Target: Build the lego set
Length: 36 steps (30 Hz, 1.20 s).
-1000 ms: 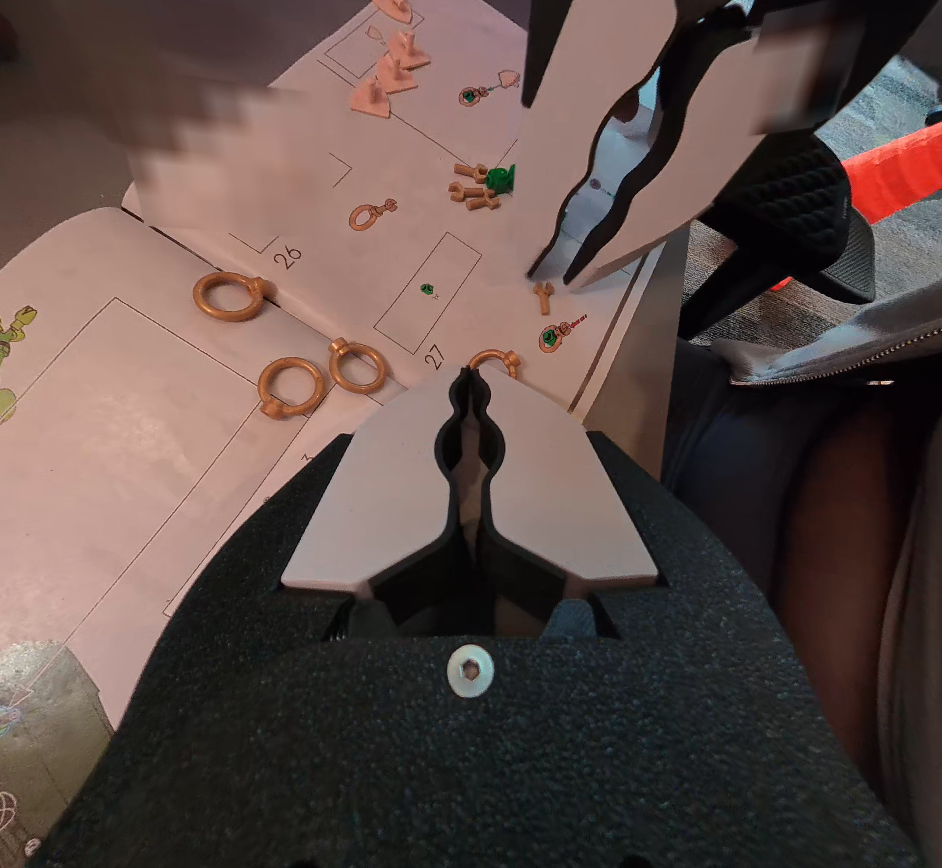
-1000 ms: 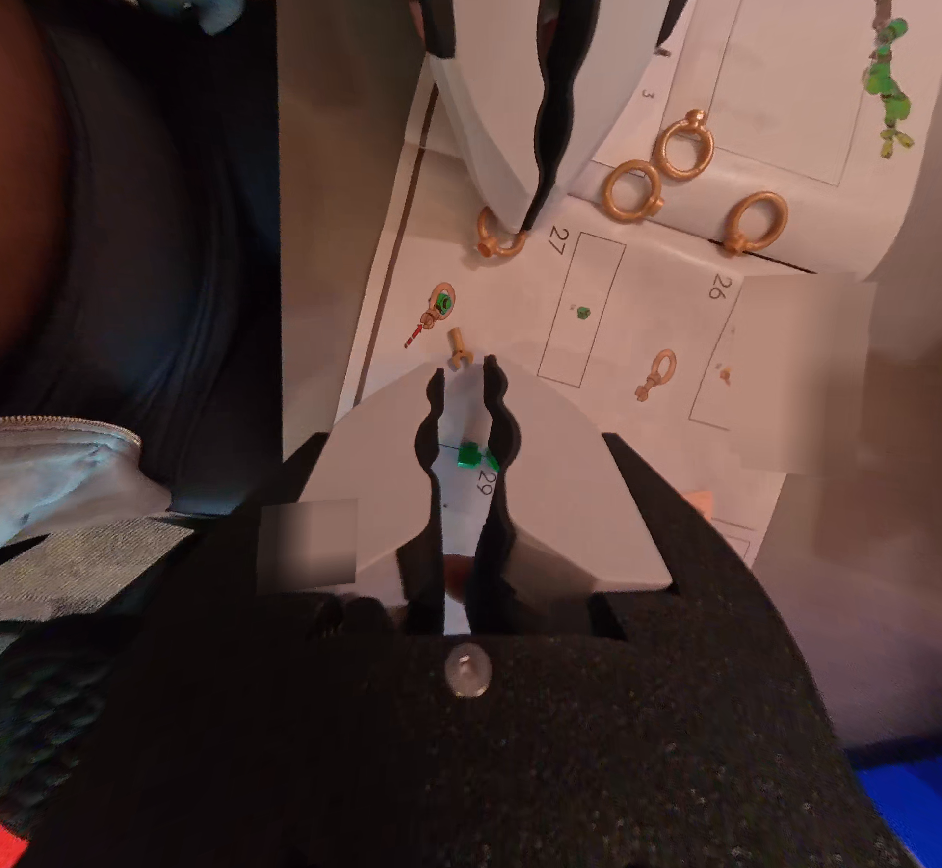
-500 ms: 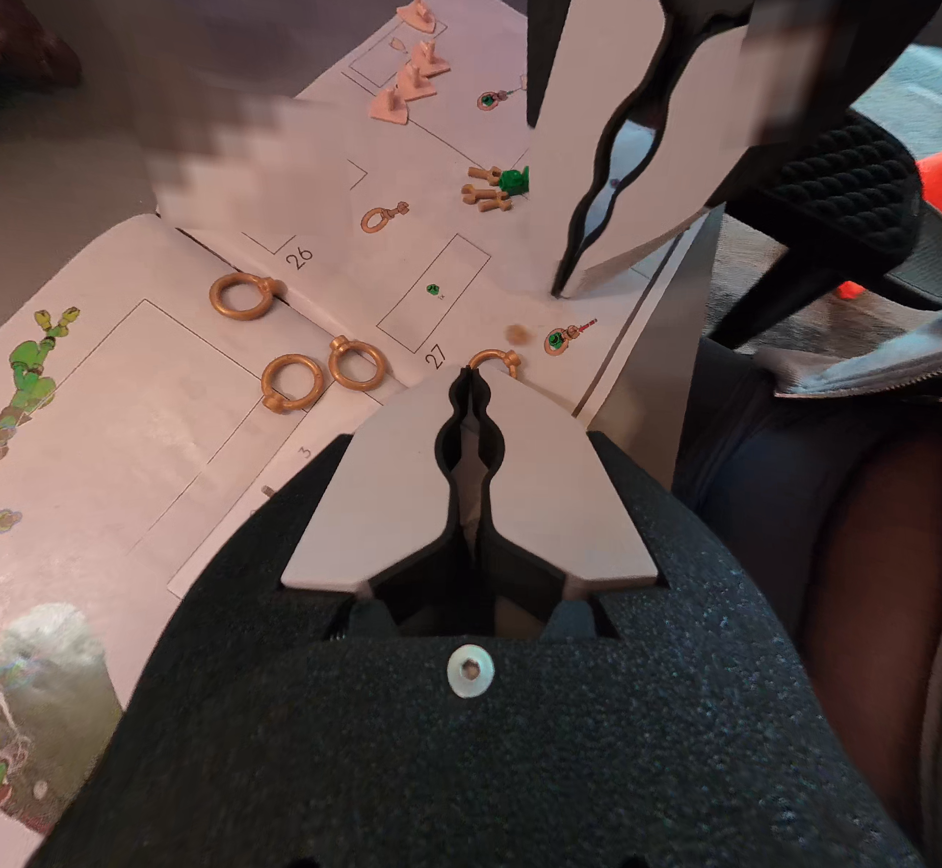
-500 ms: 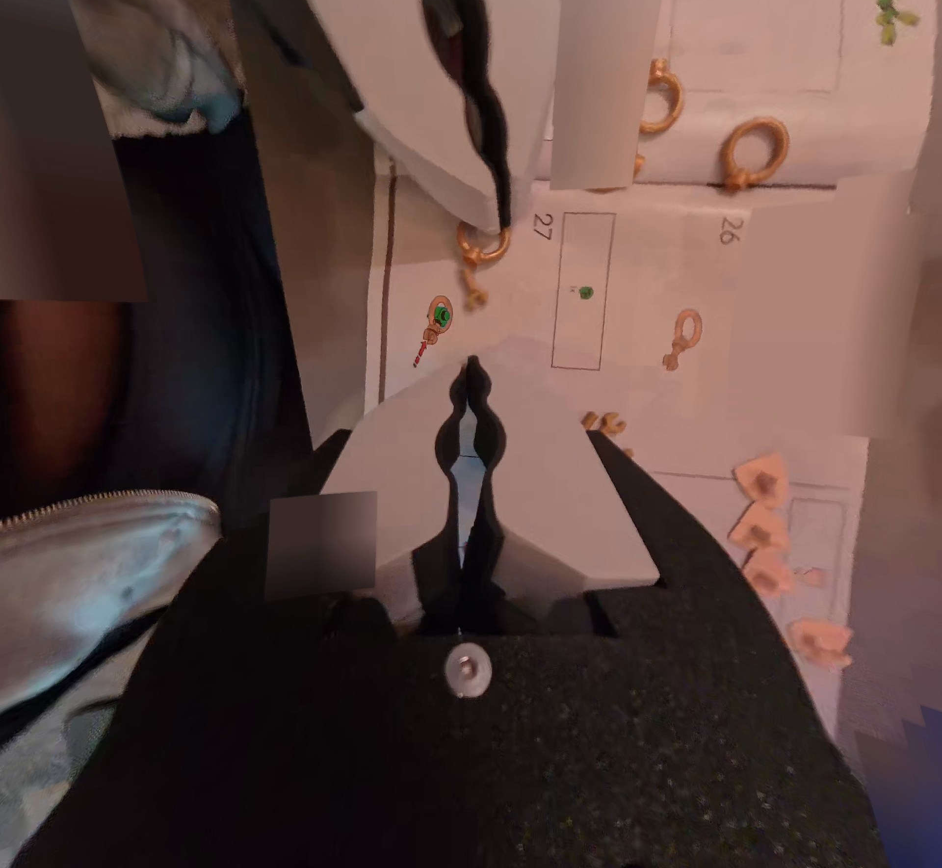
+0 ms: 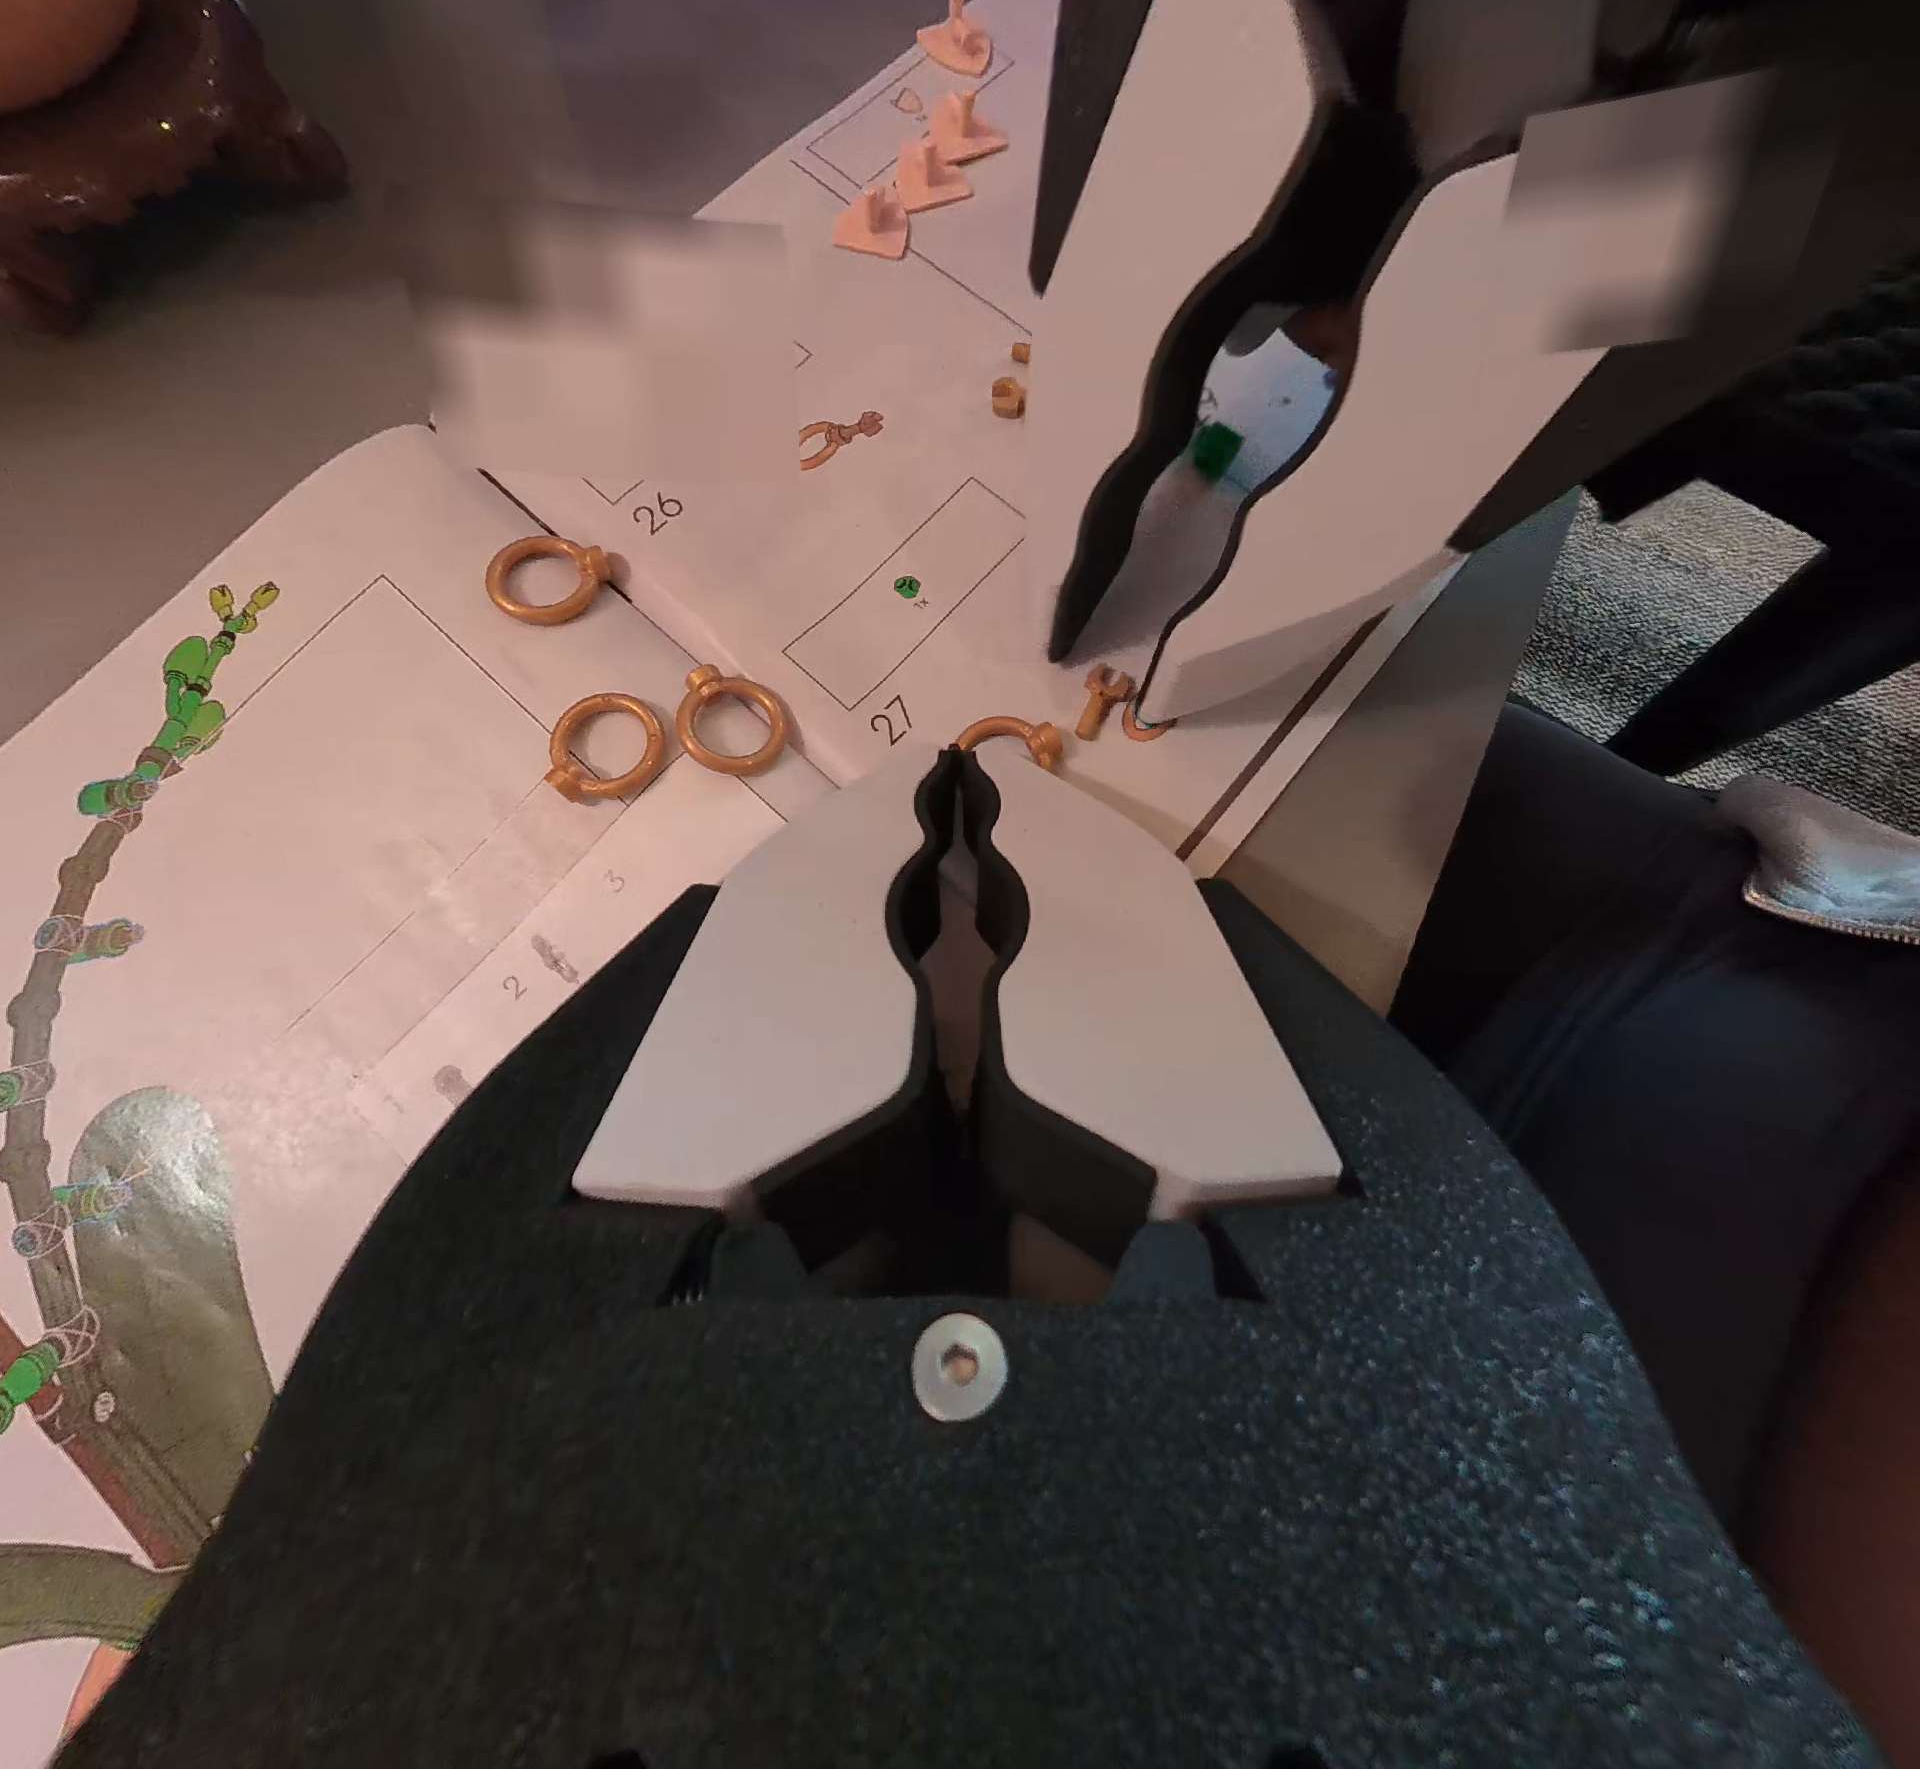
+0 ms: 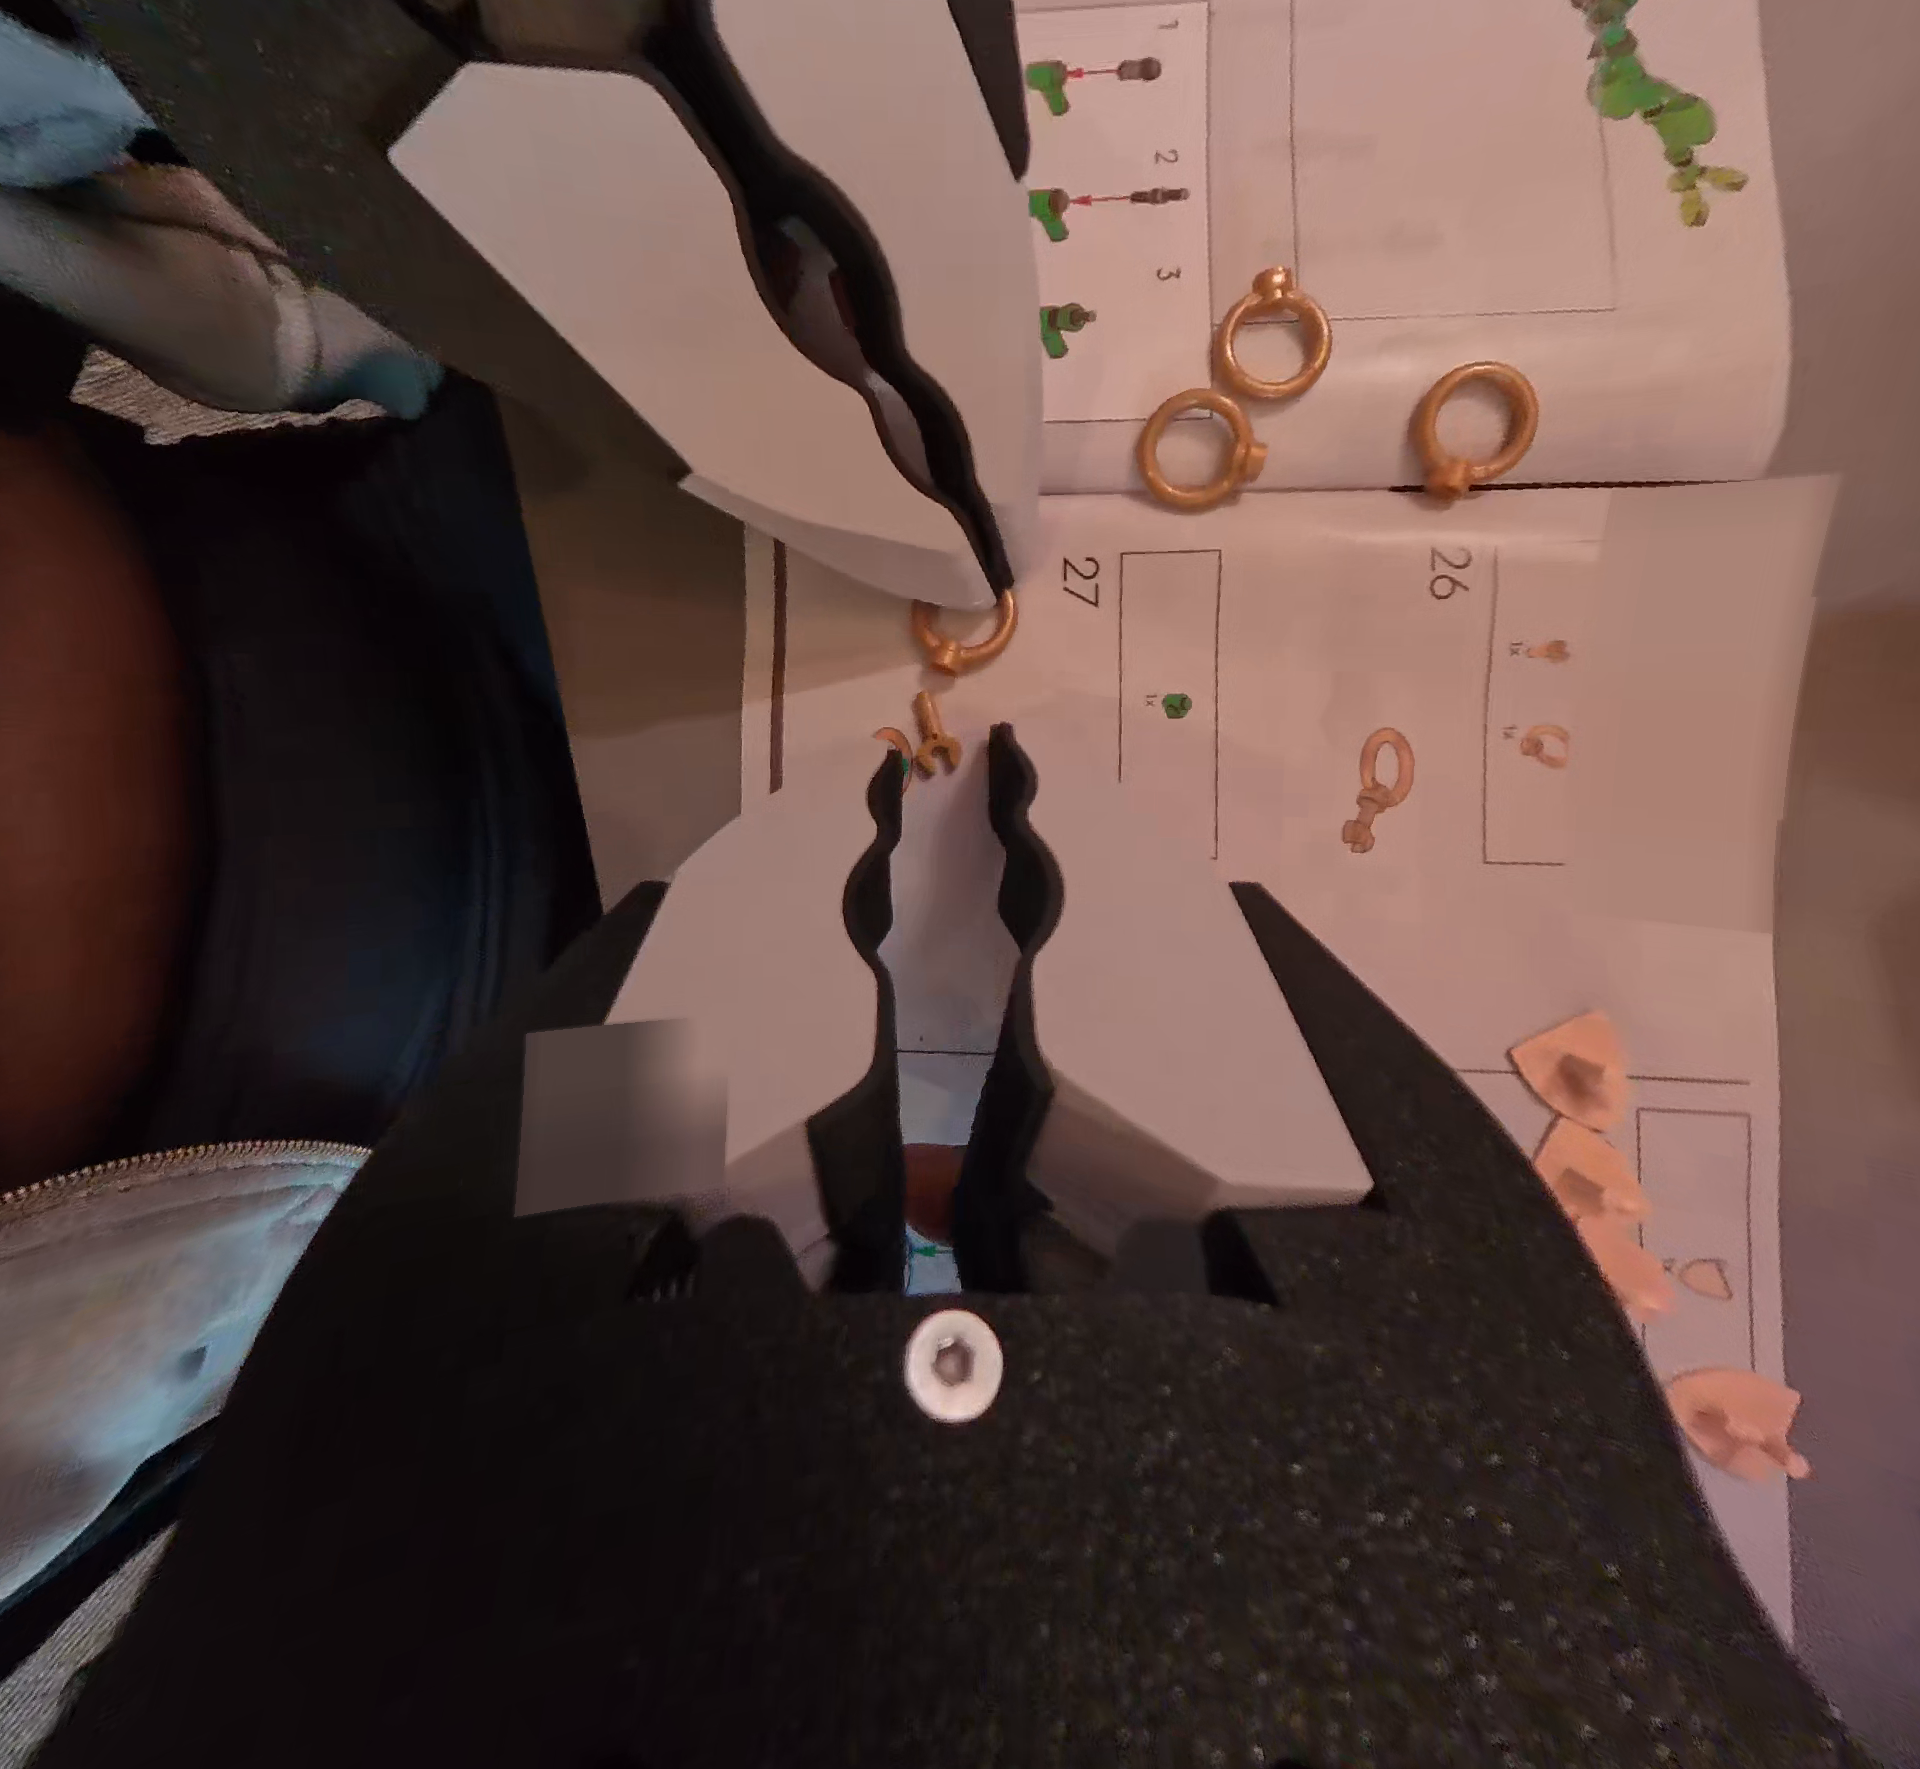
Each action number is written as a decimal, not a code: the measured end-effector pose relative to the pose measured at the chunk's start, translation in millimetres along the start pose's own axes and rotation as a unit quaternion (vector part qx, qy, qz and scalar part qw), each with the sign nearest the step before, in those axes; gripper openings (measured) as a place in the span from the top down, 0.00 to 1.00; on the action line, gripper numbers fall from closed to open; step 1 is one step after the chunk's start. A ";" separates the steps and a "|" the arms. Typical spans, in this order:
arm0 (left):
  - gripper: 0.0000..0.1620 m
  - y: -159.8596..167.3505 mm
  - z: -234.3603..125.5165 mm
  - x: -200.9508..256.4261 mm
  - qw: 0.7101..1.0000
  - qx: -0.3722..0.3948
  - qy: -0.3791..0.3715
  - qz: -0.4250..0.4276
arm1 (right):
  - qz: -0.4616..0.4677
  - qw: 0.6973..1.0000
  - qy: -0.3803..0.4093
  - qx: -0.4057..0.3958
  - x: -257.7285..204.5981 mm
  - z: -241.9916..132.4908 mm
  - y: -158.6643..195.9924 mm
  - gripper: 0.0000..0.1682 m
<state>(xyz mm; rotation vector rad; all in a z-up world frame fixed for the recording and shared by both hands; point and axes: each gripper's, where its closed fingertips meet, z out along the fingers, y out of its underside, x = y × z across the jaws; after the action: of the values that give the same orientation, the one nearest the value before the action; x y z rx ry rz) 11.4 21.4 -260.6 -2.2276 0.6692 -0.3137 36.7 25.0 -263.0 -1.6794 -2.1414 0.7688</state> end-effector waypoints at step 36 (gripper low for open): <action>1.00 0.3 -0.4 -0.5 0.998 0.000 -0.057 0.016 | 0.100 0.992 0.070 0.034 -2.0 -7.2 2.8 0.90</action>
<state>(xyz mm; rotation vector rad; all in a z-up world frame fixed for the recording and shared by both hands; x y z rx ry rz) 10.7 21.2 -260.6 -2.2143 0.6425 -0.1686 43.4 25.1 -258.6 -1.8737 -1.8530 0.7442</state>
